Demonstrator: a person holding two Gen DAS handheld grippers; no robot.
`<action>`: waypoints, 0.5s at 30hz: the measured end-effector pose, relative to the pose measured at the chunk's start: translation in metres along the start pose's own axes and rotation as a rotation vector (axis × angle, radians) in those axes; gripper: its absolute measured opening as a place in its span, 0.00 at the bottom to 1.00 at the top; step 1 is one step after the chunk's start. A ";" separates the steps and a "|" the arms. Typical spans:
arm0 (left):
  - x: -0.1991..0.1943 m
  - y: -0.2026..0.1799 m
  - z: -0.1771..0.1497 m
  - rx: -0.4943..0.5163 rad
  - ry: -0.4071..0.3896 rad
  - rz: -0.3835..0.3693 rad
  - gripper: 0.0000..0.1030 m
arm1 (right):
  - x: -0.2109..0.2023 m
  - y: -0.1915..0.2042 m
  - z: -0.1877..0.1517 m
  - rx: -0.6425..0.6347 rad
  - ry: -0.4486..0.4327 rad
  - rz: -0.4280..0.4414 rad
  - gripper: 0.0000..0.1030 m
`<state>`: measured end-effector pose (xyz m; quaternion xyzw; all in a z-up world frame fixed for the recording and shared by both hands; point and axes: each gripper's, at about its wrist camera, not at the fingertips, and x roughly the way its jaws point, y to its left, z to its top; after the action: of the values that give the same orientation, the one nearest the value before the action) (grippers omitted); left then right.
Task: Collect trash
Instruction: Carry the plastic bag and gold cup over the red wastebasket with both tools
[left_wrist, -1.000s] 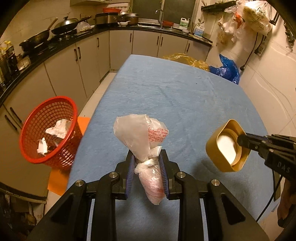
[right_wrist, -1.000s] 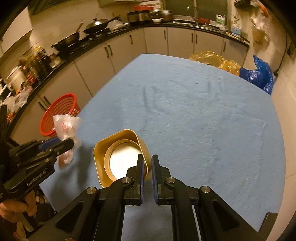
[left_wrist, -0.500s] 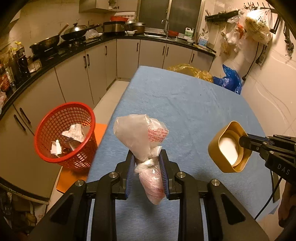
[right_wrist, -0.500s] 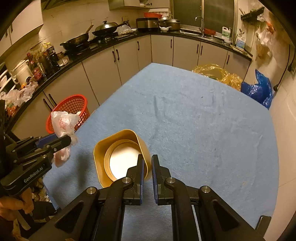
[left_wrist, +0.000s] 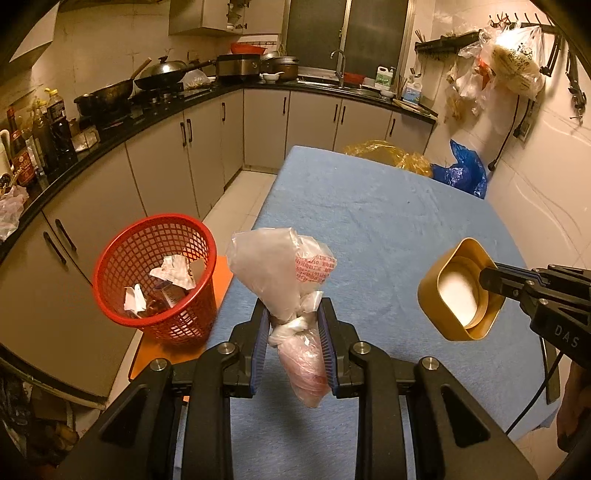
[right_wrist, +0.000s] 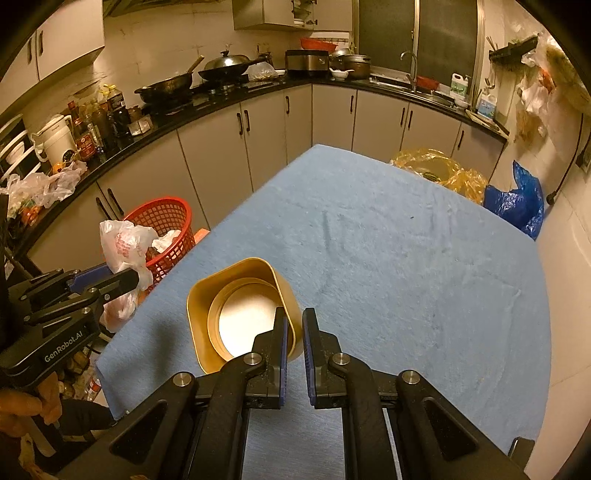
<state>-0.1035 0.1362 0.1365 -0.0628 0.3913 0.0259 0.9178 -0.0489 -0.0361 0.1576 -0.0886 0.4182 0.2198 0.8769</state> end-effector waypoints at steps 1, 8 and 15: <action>-0.001 0.001 0.000 0.001 -0.001 0.001 0.24 | -0.001 0.000 0.000 -0.001 -0.003 0.001 0.08; -0.005 -0.001 0.000 0.013 -0.007 0.009 0.24 | -0.002 -0.001 0.001 -0.005 -0.011 0.005 0.08; -0.007 0.000 0.003 0.017 -0.012 0.015 0.24 | -0.003 0.002 0.005 -0.014 -0.026 0.010 0.08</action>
<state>-0.1060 0.1371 0.1437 -0.0518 0.3864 0.0297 0.9204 -0.0473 -0.0336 0.1631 -0.0899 0.4057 0.2281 0.8805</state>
